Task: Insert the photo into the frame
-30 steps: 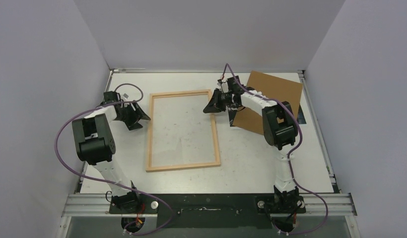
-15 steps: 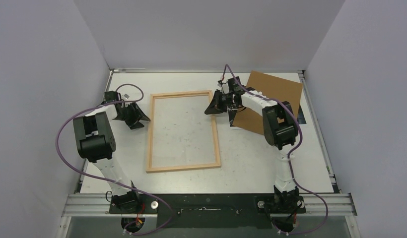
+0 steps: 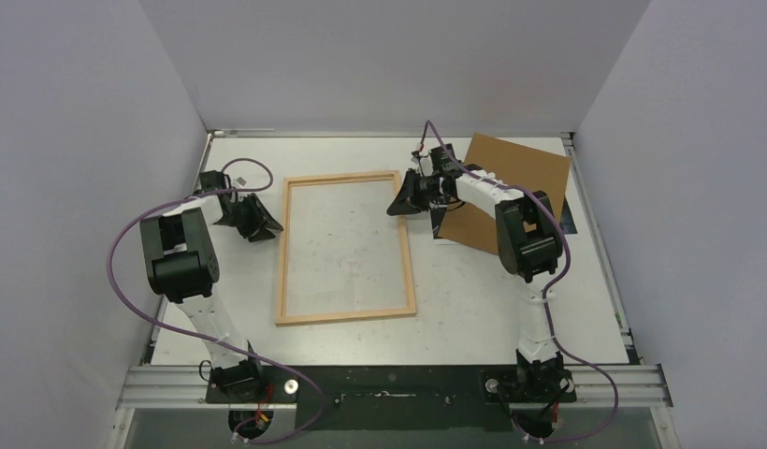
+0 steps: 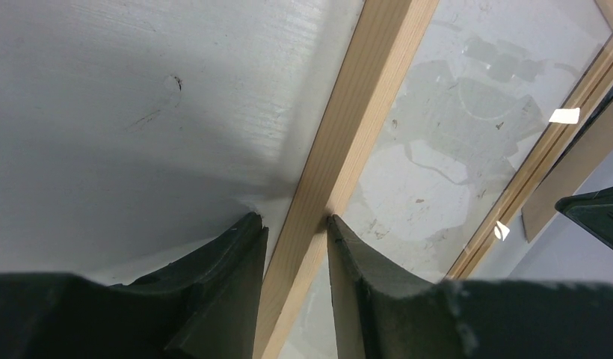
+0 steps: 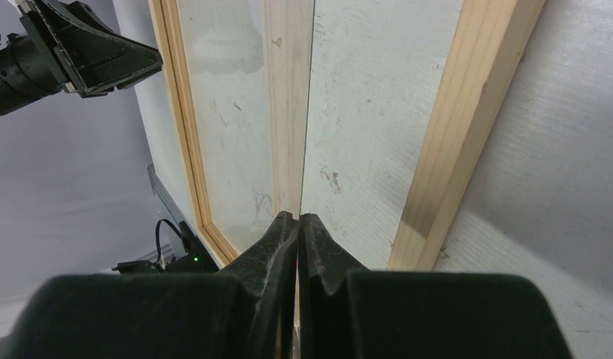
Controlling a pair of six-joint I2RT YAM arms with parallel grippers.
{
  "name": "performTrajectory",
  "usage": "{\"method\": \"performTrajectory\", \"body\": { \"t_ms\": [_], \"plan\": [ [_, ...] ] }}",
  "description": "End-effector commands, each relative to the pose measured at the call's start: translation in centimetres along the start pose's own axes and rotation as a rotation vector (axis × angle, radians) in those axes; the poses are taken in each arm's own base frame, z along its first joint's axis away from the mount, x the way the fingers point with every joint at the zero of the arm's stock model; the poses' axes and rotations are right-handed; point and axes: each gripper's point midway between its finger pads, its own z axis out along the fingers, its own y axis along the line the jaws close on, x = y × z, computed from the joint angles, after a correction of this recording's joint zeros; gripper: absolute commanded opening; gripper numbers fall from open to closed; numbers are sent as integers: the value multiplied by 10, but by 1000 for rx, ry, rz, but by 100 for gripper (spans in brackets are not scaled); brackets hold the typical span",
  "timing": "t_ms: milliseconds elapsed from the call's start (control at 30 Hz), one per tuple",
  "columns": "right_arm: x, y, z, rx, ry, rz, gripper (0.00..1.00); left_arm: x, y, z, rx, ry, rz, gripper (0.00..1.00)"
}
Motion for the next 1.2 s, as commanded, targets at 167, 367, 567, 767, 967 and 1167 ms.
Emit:
{"method": "performTrajectory", "body": {
  "t_ms": [167,367,567,767,967,1167],
  "plan": [
    [-12,14,5,-57,-46,-1,0,-2,0,9,-7,17,24,33],
    [-16,21,8,-91,-77,70,0,0,0,10,-8,22,24,32],
    [-14,26,12,-90,-73,104,0,1,1,11,-10,26,22,31],
    [-11,24,16,-93,-66,148,0,2,2,12,-9,31,23,29],
    [-12,25,16,-90,-70,139,0,3,3,13,-10,35,25,29],
    [-6,18,18,-48,-44,94,0,3,4,14,-12,35,26,28]
  ]
}}
